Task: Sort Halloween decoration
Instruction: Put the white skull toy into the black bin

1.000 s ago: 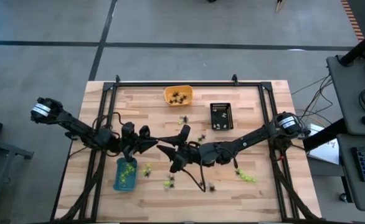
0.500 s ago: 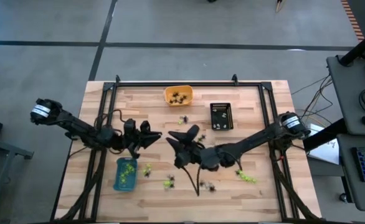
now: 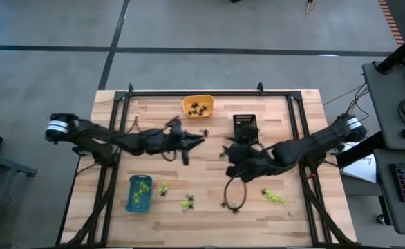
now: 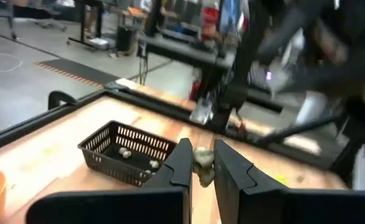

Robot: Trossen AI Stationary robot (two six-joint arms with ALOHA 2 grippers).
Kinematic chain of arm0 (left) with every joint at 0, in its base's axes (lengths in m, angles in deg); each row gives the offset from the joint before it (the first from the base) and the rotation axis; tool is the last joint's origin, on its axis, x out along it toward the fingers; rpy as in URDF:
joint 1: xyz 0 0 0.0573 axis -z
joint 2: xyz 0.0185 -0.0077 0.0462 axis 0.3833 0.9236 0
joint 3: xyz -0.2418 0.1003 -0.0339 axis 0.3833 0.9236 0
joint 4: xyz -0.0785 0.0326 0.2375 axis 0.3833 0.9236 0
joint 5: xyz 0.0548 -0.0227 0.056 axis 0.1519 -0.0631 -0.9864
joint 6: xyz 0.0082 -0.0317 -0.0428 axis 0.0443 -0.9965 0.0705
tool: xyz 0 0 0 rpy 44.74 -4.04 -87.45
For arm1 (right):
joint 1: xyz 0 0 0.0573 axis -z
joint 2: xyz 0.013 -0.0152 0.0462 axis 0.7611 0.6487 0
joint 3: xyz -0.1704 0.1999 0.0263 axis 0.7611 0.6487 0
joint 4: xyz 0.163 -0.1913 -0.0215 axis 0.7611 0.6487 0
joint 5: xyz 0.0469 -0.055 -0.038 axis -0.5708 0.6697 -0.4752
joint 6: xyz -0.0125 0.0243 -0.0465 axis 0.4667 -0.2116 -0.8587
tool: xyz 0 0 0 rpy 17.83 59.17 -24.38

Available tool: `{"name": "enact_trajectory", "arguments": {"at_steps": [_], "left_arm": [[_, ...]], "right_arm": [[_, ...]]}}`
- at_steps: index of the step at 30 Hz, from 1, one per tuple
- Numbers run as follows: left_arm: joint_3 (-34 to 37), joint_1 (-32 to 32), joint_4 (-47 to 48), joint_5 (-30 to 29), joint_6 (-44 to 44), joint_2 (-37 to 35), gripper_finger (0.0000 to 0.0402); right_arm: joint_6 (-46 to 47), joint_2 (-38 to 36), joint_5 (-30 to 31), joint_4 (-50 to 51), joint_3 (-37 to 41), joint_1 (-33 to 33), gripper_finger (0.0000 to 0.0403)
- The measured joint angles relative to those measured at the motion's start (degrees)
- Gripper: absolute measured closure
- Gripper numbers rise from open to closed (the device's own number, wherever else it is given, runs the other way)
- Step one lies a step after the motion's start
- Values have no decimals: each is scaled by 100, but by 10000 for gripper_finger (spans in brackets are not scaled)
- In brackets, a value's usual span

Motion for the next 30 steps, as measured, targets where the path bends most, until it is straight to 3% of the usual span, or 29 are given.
{"name": "enact_trajectory", "arguments": {"at_steps": [4,9,13,22,30], "left_arm": [[-792,-230,103,413,558,927,393],[-1679,-569,255,445,1032,1988,393],[-2231,-838,303,911,1060,2661,393],[-3127,-1176,328,1633,890,3734,393],[-3995,-1283,932,1664,1175,4433,392]], "right_arm": [[876,-330,-244,549,124,-26,259],[874,-530,-299,477,379,-155,259],[881,-559,-300,408,460,-197,259],[762,-550,-295,-88,709,-198,259],[1045,-552,-295,-266,941,-198,259]]}}
